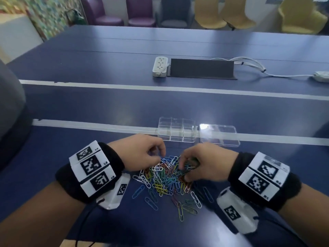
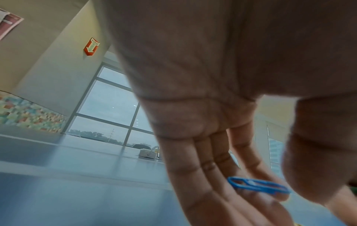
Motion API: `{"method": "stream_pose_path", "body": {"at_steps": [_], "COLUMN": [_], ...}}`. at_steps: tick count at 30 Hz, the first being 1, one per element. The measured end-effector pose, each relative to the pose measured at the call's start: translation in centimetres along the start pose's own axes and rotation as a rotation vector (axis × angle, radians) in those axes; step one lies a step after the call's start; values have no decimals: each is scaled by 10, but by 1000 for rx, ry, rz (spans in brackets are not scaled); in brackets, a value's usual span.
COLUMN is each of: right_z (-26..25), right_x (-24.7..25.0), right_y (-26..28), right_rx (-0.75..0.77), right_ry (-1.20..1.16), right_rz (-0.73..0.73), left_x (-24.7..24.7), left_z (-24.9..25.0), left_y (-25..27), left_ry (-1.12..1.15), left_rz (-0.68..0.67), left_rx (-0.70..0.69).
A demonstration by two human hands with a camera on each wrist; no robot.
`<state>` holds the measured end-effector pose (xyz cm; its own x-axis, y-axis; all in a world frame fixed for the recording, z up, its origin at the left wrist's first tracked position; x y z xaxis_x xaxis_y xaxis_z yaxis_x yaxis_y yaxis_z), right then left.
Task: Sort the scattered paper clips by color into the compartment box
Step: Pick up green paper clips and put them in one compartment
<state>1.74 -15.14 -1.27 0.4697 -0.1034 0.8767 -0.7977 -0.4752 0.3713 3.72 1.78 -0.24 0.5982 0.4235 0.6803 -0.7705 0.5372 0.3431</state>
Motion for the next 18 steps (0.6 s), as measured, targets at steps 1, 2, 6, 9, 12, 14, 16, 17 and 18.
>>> {"method": "stream_pose_path", "body": {"at_steps": [1, 2, 6, 9, 12, 14, 16, 17, 18], "right_z": [-2, -3, -3, -1, 0, -1, -3, -3, -3], "right_x": [-1, -1, 5, 9, 9, 5, 2, 2, 2], "right_y": [-1, -2, -7, -7, -7, -6, -5, -5, -6], "right_rx": [16, 24, 39, 34, 9, 10, 24, 31, 32], "right_ry": [43, 69, 104, 28, -28, -44, -74, -81, -86], "right_rz": [-3, -6, 10, 37, 23, 9, -15, -26, -34], "left_x": [0, 0, 4, 2, -7, -11, -14, -14, -15], "left_z": [-1, -3, -2, 3, 7, 9, 10, 11, 12], "left_y": [1, 1, 0, -2, -3, -2, -2, -2, -3], "left_ry": [2, 3, -76, -171, -234, -279, -328, -352, -371], "left_rz": [-2, -5, -30, -50, -78, -93, -95, -94, -96], "left_rx": [-2, -3, -25, -56, -73, -72, -71, -71, -73]}}
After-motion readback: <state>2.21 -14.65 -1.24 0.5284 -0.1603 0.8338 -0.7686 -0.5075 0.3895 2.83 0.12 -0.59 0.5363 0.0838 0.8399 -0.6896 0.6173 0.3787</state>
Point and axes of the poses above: each hand's wrist, its own y-axis away from the middle knuckle, its own x-axis out of the back of the hand, z = x × y, the point moved 3 cm from there along -y, towards the middle knuckle, and after that the axes turned 11 degrees about y, right-handed, at the moved point
